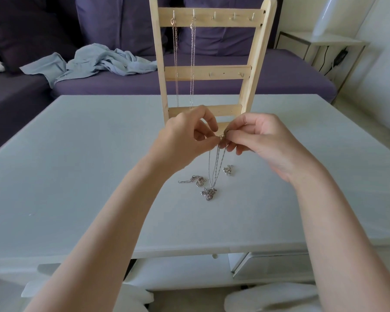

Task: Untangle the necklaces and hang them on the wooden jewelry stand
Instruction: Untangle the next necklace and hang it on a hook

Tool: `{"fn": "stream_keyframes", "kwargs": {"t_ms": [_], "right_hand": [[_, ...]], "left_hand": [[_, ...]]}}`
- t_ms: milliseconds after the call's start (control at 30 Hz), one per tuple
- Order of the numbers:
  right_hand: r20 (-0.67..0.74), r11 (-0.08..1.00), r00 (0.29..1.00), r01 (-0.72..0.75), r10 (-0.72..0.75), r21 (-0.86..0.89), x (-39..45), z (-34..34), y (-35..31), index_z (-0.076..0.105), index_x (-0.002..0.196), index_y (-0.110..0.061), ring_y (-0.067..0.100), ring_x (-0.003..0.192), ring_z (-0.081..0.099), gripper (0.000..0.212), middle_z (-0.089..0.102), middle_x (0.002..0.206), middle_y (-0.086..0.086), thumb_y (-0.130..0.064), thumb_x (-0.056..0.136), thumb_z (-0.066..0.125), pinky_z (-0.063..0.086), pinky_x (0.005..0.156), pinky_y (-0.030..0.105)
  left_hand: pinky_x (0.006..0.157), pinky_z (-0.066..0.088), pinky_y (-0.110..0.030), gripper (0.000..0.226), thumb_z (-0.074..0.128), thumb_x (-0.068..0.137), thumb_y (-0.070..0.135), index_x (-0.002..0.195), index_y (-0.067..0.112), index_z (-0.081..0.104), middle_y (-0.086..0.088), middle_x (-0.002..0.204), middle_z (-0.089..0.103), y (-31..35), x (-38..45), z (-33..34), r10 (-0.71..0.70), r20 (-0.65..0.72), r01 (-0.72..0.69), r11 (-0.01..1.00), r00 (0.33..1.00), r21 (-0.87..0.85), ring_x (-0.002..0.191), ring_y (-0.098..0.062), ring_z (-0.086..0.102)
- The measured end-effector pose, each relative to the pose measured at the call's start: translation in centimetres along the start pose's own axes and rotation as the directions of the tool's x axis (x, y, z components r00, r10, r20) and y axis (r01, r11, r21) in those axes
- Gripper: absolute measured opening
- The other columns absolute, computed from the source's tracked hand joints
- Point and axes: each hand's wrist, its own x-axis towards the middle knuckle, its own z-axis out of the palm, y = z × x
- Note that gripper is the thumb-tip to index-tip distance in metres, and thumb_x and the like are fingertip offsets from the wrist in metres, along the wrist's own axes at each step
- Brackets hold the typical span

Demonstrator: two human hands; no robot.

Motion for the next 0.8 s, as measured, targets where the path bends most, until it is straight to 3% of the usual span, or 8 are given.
{"fn": "stream_keyframes", "kwargs": {"t_ms": [100, 200, 300, 400, 567, 667, 800], "right_hand": [[0.025, 1.000, 1.000, -0.001, 0.000, 0.031, -0.1, 0.0, -0.1, 0.060, 0.081, -0.005, 0.013, 0.062, 0.061, 0.012, 0.070, 0.070, 0.005, 0.004, 0.087, 0.055, 0.046, 0.059, 0.020], [0.042, 0.997, 0.999, -0.016, 0.013, 0.071, -0.2, 0.1, -0.3, 0.059, 0.082, -0.006, 0.016, 0.064, 0.061, 0.013, 0.070, 0.073, 0.007, 0.002, 0.090, 0.052, 0.046, 0.059, 0.021], [0.045, 0.995, 0.999, -0.034, 0.030, 0.096, -0.1, 0.2, -0.3, 0.058, 0.082, -0.006, 0.016, 0.063, 0.061, 0.014, 0.070, 0.071, 0.007, 0.002, 0.091, 0.050, 0.045, 0.057, 0.020], [0.049, 0.991, 0.998, -0.036, 0.030, 0.128, -0.2, 0.2, -0.4, 0.057, 0.082, -0.006, 0.016, 0.060, 0.059, 0.014, 0.068, 0.066, 0.006, 0.001, 0.091, 0.049, 0.043, 0.055, 0.020], [0.008, 0.981, 0.999, -0.042, 0.041, 0.191, -0.1, 0.5, -0.4, 0.058, 0.078, -0.007, 0.013, 0.054, 0.050, 0.017, 0.058, 0.055, 0.000, 0.001, 0.090, 0.049, 0.037, 0.051, 0.021], [-0.039, 0.987, 0.998, -0.033, 0.040, 0.156, 0.0, 0.7, -0.2, 0.059, 0.076, -0.011, 0.010, 0.055, 0.047, 0.019, 0.052, 0.053, -0.006, -0.001, 0.089, 0.051, 0.039, 0.058, 0.022], [-0.089, 0.976, 0.996, 0.007, 0.013, 0.220, 0.2, 0.8, -0.5, 0.059, 0.077, -0.010, 0.012, 0.061, 0.056, 0.017, 0.051, 0.055, -0.005, 0.000, 0.089, 0.052, 0.047, 0.067, 0.024]], "left_hand": [[0.076, 0.053, -0.046, 0.013, 0.060, 0.066, 0.033, 0.073, 0.033, 0.048, 0.012, 0.072, 0.064, 0.5, -0.1, 0.2, -0.021, -0.031, 0.021, 1.000, 0.999, -0.006, 0.068, -0.016, 0.061], [0.085, 0.051, -0.046, 0.010, 0.057, 0.066, 0.030, 0.074, 0.030, 0.051, 0.017, 0.066, 0.063, 0.6, 0.1, 0.2, -0.078, -0.052, 0.072, 0.992, 0.996, -0.108, 0.068, -0.008, 0.061], [0.091, 0.051, -0.045, 0.012, 0.060, 0.071, 0.023, 0.079, 0.024, 0.052, 0.013, 0.065, 0.064, 0.6, 0.1, 0.1, -0.136, -0.006, 0.130, 0.955, 0.991, -0.268, 0.072, -0.013, 0.064], [0.080, 0.055, -0.033, 0.016, 0.058, 0.087, 0.002, 0.085, 0.015, 0.050, 0.004, 0.070, 0.063, 0.6, 0.0, 0.1, -0.171, 0.021, 0.165, 0.899, 0.985, -0.405, 0.068, -0.014, 0.064], [0.074, 0.057, -0.029, 0.013, 0.050, 0.093, -0.002, 0.090, 0.010, 0.047, -0.012, 0.083, 0.060, 1.0, -0.1, -0.1, -0.188, 0.074, 0.197, 0.803, 0.979, -0.563, 0.070, -0.020, 0.066], [0.070, 0.056, -0.027, 0.012, 0.049, 0.093, -0.002, 0.090, 0.009, 0.048, -0.009, 0.080, 0.059, 1.1, -0.2, 0.0, -0.194, 0.078, 0.203, 0.786, 0.978, -0.584, 0.063, -0.016, 0.066], [0.062, 0.052, -0.023, 0.012, 0.051, 0.092, 0.000, 0.089, 0.011, 0.050, -0.001, 0.071, 0.057, 1.2, -0.1, 0.0, -0.196, 0.049, 0.191, 0.819, 0.979, -0.541, 0.057, -0.010, 0.053]]}}
